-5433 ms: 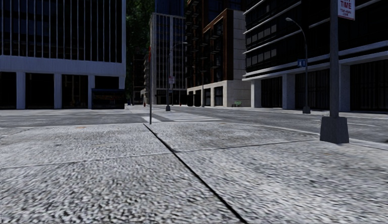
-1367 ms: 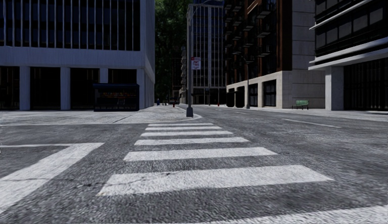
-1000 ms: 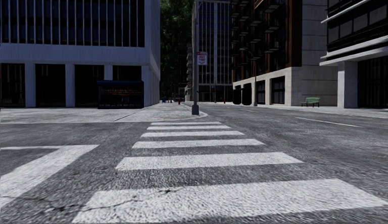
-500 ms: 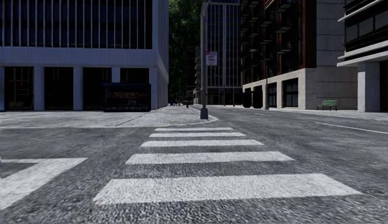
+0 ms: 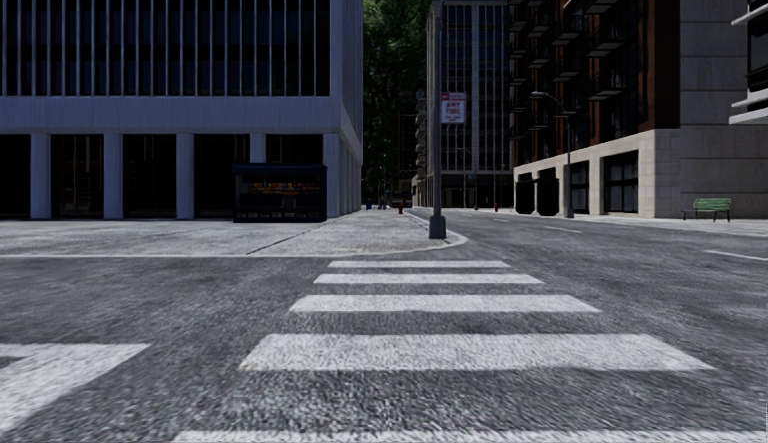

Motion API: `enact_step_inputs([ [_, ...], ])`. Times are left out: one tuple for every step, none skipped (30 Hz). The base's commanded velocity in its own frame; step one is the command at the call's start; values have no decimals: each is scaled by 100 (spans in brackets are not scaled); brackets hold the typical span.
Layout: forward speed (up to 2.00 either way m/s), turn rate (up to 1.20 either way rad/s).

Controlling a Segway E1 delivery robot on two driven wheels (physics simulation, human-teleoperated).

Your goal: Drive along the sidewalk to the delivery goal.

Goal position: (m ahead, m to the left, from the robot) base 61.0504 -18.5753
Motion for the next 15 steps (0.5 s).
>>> enact_step_inputs([
  [200, 0],
  [200, 0],
  [200, 0],
  [200, 0],
  [200, 0],
  [200, 0],
  [200, 0],
  [200, 0],
  [200, 0],
  [200, 0],
  [200, 0],
  [200, 0],
  [200, 0],
  [200, 0],
  [200, 0],
])
